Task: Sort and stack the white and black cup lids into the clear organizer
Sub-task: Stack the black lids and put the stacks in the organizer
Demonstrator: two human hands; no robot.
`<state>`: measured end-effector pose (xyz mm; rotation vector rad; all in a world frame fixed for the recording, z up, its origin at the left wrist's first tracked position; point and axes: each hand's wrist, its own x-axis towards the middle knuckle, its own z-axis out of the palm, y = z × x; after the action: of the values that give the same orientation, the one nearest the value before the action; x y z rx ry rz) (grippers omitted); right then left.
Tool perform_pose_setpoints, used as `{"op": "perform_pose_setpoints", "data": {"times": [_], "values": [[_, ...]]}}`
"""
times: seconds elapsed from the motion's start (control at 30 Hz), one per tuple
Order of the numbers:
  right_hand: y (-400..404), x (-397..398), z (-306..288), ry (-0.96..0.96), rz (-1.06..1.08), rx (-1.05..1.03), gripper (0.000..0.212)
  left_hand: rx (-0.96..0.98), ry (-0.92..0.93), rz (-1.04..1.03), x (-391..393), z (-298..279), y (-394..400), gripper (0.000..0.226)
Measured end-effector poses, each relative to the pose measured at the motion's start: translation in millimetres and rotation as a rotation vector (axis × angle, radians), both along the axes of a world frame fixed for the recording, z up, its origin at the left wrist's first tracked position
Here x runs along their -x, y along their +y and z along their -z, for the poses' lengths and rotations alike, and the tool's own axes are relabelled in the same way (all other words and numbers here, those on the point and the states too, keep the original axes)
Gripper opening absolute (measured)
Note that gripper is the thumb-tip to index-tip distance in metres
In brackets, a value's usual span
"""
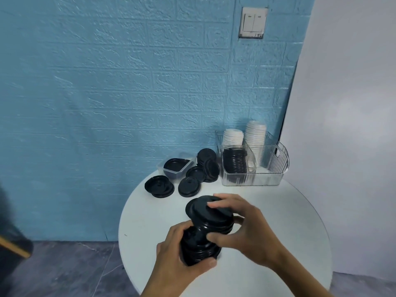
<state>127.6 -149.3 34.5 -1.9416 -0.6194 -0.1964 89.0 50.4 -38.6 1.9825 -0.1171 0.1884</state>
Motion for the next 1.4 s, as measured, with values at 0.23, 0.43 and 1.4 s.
{"op": "perform_pose_setpoints", "data": {"times": [0.23, 0.43, 1.4], "values": [[15, 2, 13, -0.028, 0.0, 0.115, 0.057, 0.019, -0.006, 0.053, -3, 3, 3, 0.073], [19, 1, 16, -0.041, -0.01, 0.164, 0.059, 0.01, 0.007, 0.015, -6, 9, 0, 0.08], [19, -4, 38, 0.109, -0.078, 0.037, 0.062, 0.138, -0.103, 0.089, -15, 18, -1, 0.084]]}}
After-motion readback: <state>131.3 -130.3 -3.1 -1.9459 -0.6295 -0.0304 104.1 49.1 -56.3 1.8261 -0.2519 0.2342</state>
